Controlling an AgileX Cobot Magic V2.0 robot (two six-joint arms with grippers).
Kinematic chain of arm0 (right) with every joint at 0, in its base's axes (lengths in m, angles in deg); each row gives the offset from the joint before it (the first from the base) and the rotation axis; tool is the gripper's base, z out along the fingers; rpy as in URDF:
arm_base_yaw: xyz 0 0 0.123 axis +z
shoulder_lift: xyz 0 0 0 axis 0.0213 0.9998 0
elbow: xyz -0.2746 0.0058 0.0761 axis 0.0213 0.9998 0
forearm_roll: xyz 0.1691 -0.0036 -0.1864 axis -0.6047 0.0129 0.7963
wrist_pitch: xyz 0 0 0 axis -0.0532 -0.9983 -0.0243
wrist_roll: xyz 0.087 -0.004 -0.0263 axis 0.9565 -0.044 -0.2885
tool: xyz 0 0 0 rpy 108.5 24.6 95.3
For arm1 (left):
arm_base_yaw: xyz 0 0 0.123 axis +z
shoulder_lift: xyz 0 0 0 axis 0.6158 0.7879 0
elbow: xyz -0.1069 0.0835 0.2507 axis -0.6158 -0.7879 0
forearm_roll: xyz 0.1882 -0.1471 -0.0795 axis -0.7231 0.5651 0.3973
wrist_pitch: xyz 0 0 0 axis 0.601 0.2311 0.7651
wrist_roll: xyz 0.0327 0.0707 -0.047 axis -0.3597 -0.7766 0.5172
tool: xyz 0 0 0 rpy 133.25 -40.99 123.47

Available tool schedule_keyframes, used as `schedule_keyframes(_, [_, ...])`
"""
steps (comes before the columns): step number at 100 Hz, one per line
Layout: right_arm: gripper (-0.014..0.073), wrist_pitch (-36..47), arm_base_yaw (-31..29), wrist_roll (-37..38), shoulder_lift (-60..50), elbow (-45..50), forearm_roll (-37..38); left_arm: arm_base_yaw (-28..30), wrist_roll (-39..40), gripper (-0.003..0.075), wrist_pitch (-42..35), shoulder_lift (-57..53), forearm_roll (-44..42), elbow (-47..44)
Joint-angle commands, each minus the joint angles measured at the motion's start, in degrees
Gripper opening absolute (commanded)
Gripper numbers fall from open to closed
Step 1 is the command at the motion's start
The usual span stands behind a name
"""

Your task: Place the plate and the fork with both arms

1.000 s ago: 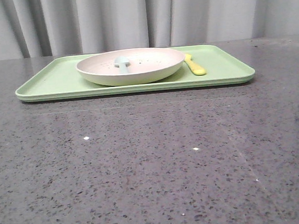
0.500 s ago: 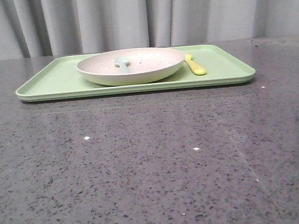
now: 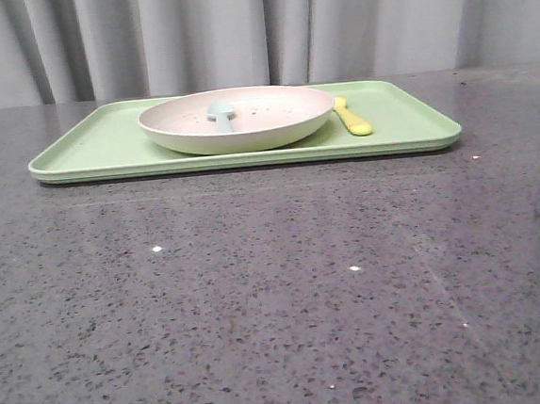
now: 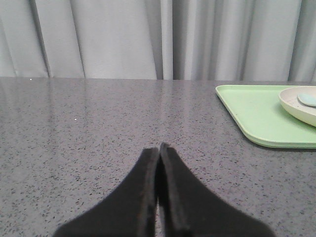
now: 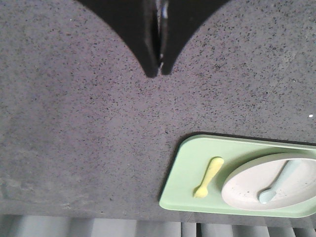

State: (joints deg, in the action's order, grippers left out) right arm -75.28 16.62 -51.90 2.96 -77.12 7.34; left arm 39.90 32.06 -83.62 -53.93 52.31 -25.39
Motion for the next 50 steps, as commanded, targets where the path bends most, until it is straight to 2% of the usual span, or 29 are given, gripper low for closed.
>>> schedule_keyframes(1, [-0.0066, 4.1, -0.2, -0.6, 0.6, -1.2, 1.0, 0.0, 0.7, -0.002, -4.8, -1.9, 0.5, -0.8])
schedule_keyframes(19, [-0.0066, 8.9, -1.3, -0.6, 0.6, 1.0, 3.7, 0.0, 0.7, -0.002, -4.8, -1.9, 0.5, -0.8])
schedule_keyframes(41, [-0.0066, 26.3, -4.9, -0.6, -0.2, 9.1, 3.6, 0.0, 0.7, -0.002, -4.8, -1.9, 0.5, -0.8])
schedule_keyframes(50, [-0.0066, 30.7, -6.7, -0.6, -1.1, 12.1, 3.3, 0.0, 0.7, -0.002, -4.8, -1.9, 0.5, -0.8])
